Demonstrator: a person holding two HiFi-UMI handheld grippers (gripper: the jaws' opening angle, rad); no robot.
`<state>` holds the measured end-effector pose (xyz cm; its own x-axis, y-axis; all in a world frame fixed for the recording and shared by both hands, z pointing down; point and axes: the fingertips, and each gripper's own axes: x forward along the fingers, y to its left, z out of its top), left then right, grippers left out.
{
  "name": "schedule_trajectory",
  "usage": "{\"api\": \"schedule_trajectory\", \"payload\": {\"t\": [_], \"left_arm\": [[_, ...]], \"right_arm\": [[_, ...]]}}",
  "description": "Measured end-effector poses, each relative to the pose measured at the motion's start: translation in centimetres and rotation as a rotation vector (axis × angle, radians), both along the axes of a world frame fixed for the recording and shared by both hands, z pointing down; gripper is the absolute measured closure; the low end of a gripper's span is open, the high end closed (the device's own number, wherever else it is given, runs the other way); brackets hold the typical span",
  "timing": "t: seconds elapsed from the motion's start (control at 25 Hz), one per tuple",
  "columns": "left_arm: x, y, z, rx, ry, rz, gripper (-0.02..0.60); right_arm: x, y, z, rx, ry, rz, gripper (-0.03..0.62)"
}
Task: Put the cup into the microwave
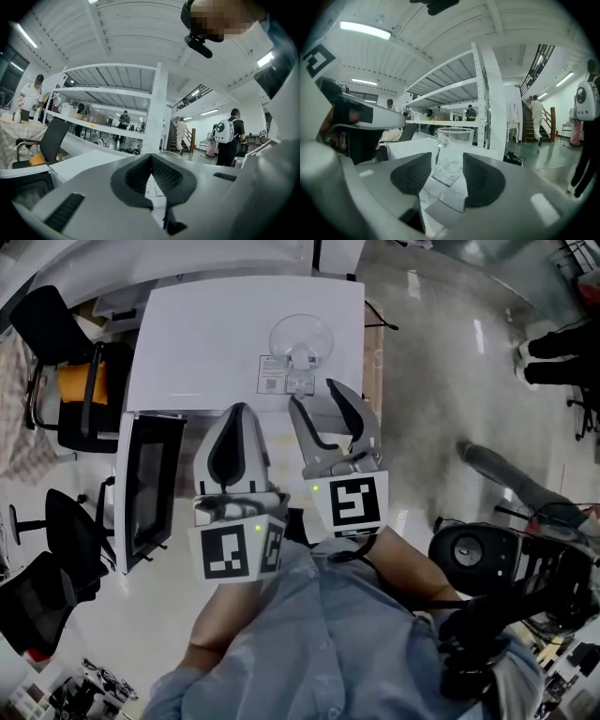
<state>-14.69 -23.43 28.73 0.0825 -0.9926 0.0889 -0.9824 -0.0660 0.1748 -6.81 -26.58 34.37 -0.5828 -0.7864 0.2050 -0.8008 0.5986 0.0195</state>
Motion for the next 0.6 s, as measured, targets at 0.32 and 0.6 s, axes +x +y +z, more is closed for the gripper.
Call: {"api": "schedule_trajectory", "payload": {"t": [0.32,0.6], "left_arm": [[1.1,-0.6,-0.1,0.006,0.016,0.045,0.575],[1.6,-1.0,0.0,0.009,0.027,0.066,0.575]], "right_arm": [[2.1,-0.4,0.1,-0.017,0.003,0.045,0.407],[3.2,-1.2,0.1,-0.032,-0.004,0.051,0.465]]}}
